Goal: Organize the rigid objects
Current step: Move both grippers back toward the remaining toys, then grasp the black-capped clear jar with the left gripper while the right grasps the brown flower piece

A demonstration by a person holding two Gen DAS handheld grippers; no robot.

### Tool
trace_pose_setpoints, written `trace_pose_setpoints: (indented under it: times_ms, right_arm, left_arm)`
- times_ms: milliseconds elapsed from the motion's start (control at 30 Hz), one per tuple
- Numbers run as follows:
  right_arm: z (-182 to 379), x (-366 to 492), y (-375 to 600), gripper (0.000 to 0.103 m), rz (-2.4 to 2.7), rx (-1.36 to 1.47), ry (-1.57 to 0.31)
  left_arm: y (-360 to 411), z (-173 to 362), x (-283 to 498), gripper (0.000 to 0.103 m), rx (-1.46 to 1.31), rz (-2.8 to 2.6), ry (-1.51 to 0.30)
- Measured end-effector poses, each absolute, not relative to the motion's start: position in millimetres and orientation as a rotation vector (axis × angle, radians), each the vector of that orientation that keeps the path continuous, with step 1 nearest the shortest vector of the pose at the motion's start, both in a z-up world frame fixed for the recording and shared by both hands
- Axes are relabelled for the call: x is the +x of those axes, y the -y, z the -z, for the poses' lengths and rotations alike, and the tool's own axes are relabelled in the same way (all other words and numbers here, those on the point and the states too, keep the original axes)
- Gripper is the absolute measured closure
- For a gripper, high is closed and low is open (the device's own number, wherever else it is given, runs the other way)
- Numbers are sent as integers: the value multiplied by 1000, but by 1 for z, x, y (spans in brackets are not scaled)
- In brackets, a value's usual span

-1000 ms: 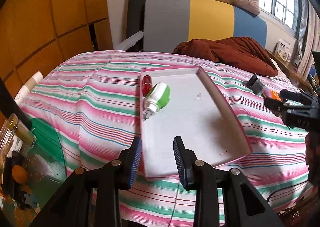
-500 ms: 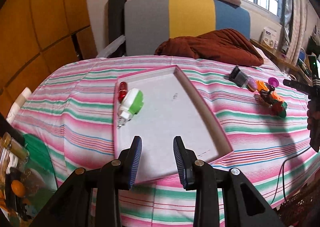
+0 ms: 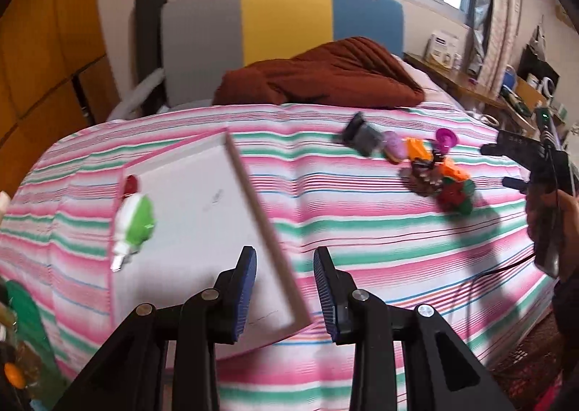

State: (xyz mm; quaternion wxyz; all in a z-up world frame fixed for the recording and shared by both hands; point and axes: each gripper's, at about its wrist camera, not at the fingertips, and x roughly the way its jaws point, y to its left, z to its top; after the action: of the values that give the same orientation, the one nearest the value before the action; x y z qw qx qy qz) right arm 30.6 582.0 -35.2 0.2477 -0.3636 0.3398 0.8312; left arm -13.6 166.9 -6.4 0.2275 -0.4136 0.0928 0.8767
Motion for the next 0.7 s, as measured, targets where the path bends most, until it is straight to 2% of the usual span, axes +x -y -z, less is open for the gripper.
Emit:
trace_pose_setpoints:
  times_ms: [167, 433, 500, 700]
  right_arm:
    - [29, 27, -570, 13, -2326, -979, -920]
    - [17, 21, -556, 13, -2417, -969, -865]
    - [15, 19, -553, 13, -2432, -971, -836]
    - [17, 18, -554, 13, -2437, -976, -869]
  left_arm:
    - [-192, 10, -30, 67, -1221, -2323, -154]
    - [-226, 21, -74, 67, -1346, -2229, 33]
    - [-235, 23, -87, 61, -1360, -2200, 103]
    - [-269, 39, -127, 55, -1425, -2155, 235]
